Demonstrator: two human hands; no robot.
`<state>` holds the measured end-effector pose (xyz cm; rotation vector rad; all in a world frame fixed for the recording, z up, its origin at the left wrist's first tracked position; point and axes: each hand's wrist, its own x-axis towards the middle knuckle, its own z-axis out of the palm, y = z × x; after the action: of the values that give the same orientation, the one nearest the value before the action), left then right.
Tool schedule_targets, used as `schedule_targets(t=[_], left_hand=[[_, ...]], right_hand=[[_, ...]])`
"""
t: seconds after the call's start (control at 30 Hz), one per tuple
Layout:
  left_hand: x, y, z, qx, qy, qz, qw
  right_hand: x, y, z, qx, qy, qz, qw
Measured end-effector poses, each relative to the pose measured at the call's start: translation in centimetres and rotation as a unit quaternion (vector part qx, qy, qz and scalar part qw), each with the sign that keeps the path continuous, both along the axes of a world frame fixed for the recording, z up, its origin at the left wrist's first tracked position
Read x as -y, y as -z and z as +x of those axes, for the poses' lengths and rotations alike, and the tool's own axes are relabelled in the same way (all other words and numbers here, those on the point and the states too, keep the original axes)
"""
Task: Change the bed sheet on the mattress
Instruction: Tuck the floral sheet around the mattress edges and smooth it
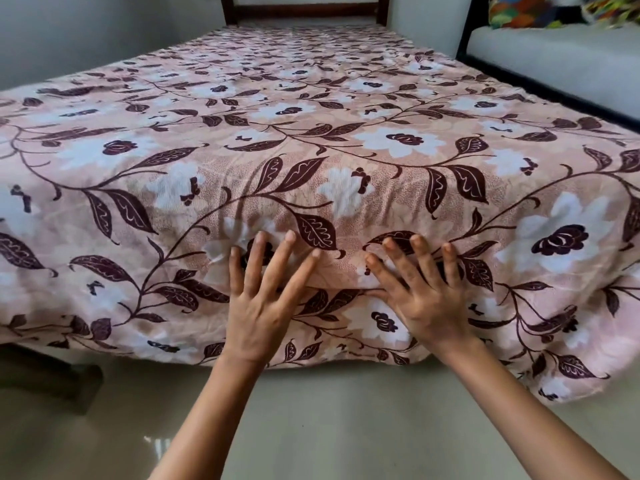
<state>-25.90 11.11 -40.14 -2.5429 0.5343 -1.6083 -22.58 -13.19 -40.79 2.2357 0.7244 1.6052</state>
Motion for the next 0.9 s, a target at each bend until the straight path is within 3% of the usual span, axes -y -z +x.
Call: schedule_targets(t=[0.13,0.3,0.5,0.57,0.63,0.7,0.8,0.9], left_hand=[[-0.1,-0.2,0.7,-0.006,-0.038,0.044,0.998],[0.7,-3.0,1.7,0.029,-0.049,0.019,0.998],[1.1,-6.3,2.5,0.006,-0.042,0.007,0.999],[1.1,-6.6,2.5,0.003,-0.054,0.006,0.999],[1.1,-6.6,2.6,0.011,-0.062,0.004,0.998],[1.2,-7.0,2.7,0.018,-0.065,-0.001,0.998],[1.5,-8.3,2.9,0.025,-0.064,-0.020,0.997],[1.8,-9.3,3.0,0.009,-0.057,-0.027,0.998]], right_hand=[[-0.1,-1.0,0.3,0.028,0.026,-0.019,0.999],[-0.1,-5.0,1.0,0.053,0.021,-0.002,0.998],[-1.2,-6.7,0.2,-0.022,-0.011,0.079,0.997],[-1.7,-4.3,-1.5,-0.051,-0.080,0.035,0.995],[-1.8,-1.4,-3.5,-0.141,-0.144,-0.045,0.978],[-1.8,-0.6,-4.6,-0.286,-0.114,-0.053,0.950],[-2.9,-3.9,-3.2,-0.428,-0.020,-0.003,0.904],[-3.6,-6.8,1.7,-0.549,0.031,0.113,0.827]])
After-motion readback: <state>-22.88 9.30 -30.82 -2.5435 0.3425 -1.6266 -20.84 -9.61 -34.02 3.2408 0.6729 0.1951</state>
